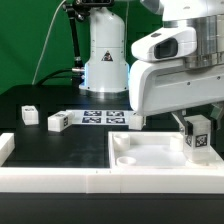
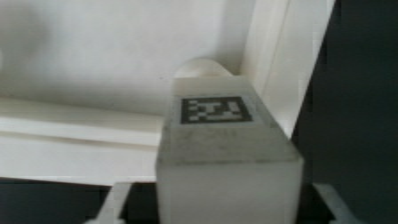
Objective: Assemble one leg
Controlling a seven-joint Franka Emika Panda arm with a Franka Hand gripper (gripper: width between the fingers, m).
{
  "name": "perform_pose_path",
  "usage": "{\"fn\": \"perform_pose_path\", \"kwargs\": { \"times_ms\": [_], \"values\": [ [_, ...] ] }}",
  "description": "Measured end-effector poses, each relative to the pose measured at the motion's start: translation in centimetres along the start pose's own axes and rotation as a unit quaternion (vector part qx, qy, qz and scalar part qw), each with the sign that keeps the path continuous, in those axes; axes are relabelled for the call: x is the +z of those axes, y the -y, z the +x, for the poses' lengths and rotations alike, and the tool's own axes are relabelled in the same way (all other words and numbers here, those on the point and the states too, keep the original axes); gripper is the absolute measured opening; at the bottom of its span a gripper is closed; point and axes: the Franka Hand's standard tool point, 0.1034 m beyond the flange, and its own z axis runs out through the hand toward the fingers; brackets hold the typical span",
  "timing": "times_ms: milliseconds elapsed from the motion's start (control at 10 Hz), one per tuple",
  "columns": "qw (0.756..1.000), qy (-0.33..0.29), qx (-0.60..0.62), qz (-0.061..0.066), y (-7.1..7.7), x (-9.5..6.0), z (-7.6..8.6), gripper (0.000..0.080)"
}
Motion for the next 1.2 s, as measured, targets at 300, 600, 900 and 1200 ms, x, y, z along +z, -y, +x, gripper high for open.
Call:
{"fn": "perform_pose_path", "kwargs": {
  "times_ms": [300,600,900,1200],
  "values": [
    [0.997,-0.003,0.077,-0.004,0.0,0.0,0.0,0.0291],
    [0.964,-0.02,0.265,-0.012,-0.6,0.1,0.2,0.0292],
    [0.902,-0.027,0.431,-0.019,-1.0,0.1,0.1,0.0294],
    [0.834,-0.035,0.55,-0.028,-0.8,0.1,-0.3,0.0294]
  ]
}}
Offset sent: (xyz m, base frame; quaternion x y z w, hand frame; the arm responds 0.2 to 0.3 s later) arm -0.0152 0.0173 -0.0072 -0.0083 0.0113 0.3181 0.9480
